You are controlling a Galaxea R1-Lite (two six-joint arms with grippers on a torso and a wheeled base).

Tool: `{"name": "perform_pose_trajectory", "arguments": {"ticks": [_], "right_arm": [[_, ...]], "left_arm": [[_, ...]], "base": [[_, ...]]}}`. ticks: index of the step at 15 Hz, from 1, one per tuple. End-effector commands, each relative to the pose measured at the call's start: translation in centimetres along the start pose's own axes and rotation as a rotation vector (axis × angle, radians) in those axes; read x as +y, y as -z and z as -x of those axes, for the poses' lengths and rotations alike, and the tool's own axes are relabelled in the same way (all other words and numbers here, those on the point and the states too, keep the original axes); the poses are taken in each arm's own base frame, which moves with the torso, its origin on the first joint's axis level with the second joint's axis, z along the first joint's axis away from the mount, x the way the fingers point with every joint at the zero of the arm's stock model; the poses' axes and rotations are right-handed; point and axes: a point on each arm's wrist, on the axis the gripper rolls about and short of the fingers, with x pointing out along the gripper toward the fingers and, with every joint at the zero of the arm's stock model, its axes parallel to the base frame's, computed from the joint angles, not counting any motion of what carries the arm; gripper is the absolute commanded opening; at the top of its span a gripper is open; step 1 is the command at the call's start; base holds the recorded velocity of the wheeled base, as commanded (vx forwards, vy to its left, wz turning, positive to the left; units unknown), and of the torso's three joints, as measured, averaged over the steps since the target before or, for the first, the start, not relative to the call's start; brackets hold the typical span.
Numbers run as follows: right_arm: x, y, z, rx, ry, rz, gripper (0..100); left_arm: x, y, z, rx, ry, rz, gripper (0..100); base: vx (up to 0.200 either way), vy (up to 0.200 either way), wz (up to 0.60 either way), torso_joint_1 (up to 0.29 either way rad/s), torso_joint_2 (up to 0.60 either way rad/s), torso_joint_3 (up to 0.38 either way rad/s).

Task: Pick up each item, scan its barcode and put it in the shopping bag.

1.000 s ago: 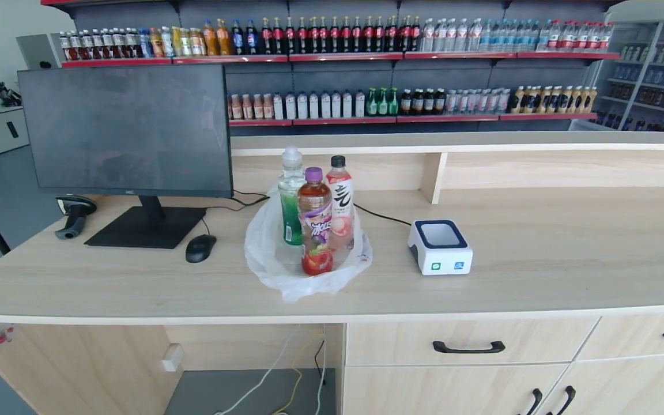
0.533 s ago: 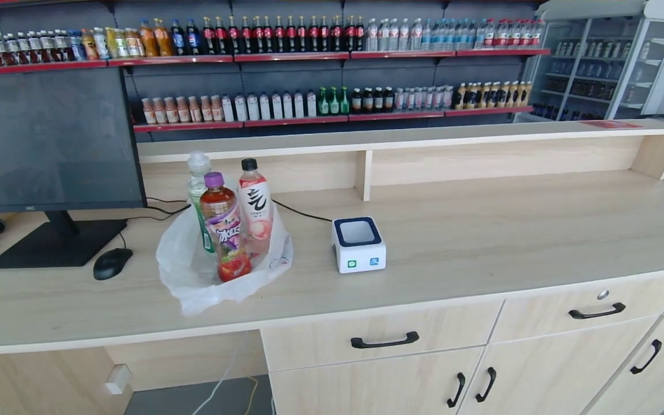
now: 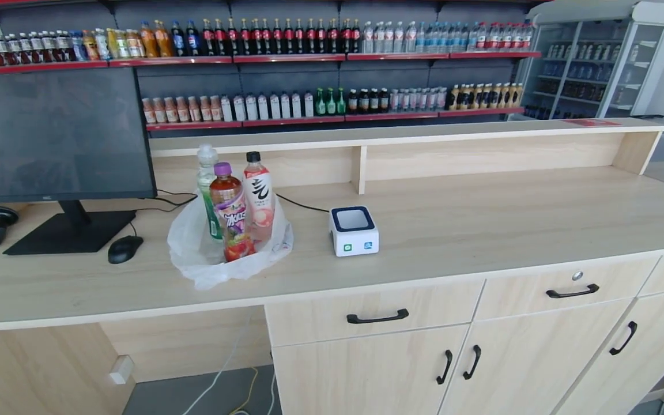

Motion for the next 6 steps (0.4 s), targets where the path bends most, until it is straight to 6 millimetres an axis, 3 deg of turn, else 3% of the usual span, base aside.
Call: {"name": "perform_pose_trajectory", "arguments": {"ticks": [1,6], "right_arm": [[0.0,0.0,0.0,0.0,-0.001,0.0,100],[0.0,0.0,0.0,0.0,-0.001,0.001,100]], "left_arm": [[0.0,0.0,0.0,-0.001,0.0,-0.001,100],[0.0,0.0,0.0,-0.001,0.0,-0.001,100]], "base": [[0.0,0.0,0.0,0.0,0.0,0.0],[0.0,0.0,0.0,0.0,0.0,0.0]]}}
